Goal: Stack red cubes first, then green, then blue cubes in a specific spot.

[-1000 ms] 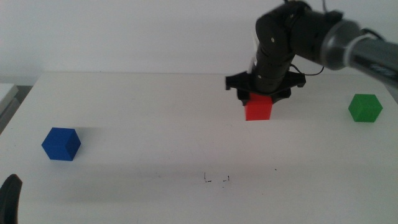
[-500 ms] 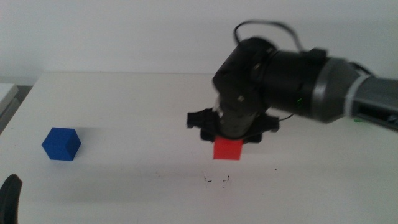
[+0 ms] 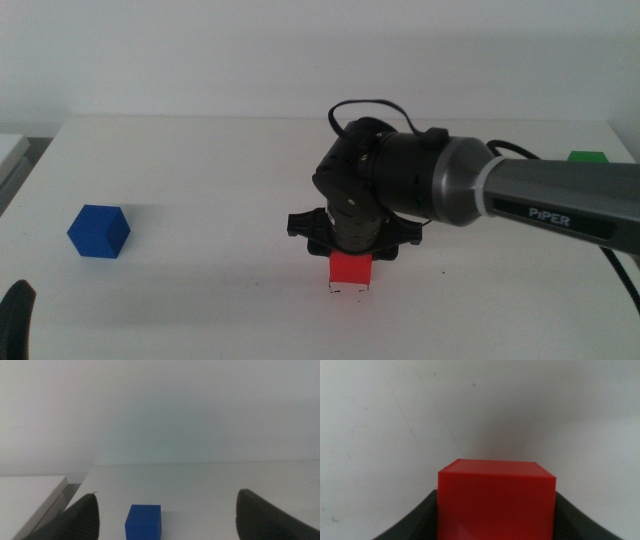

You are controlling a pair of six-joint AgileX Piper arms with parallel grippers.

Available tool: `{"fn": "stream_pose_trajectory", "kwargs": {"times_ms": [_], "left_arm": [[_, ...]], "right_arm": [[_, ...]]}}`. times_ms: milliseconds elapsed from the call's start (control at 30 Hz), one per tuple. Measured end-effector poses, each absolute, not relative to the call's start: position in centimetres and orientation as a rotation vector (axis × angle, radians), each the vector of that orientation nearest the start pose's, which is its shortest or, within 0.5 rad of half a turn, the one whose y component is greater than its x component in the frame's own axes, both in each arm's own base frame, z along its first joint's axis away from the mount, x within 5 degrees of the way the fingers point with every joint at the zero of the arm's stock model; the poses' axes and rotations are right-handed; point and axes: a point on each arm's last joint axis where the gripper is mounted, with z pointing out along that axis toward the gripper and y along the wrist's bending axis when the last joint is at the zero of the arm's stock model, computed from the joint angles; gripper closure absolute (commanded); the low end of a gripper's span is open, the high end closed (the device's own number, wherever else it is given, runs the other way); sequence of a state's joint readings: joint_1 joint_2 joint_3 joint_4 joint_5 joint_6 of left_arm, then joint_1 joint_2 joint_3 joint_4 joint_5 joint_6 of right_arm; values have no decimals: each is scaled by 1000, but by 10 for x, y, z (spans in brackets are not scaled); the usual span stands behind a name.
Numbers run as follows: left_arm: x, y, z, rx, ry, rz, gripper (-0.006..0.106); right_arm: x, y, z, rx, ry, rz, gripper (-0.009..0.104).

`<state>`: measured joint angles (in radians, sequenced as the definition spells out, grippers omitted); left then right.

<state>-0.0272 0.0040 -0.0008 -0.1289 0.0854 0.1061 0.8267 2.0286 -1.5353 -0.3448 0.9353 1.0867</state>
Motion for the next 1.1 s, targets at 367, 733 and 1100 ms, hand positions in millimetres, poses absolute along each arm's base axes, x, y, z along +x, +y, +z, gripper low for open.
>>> {"fn": "stream_pose_trajectory", "kwargs": {"times_ms": [367,733,1100], "left_arm": [[57,-3,206,12,1572,-48,7],[57,-3,206,12,1572,-48,7],[57,-3,206,12,1572,-48,7]], "right_arm": [[306,295,179,104,2777,-12,93],[308,297,173,89,2771,-9,93],[308,298,168,58,2776,-22,9]]}}
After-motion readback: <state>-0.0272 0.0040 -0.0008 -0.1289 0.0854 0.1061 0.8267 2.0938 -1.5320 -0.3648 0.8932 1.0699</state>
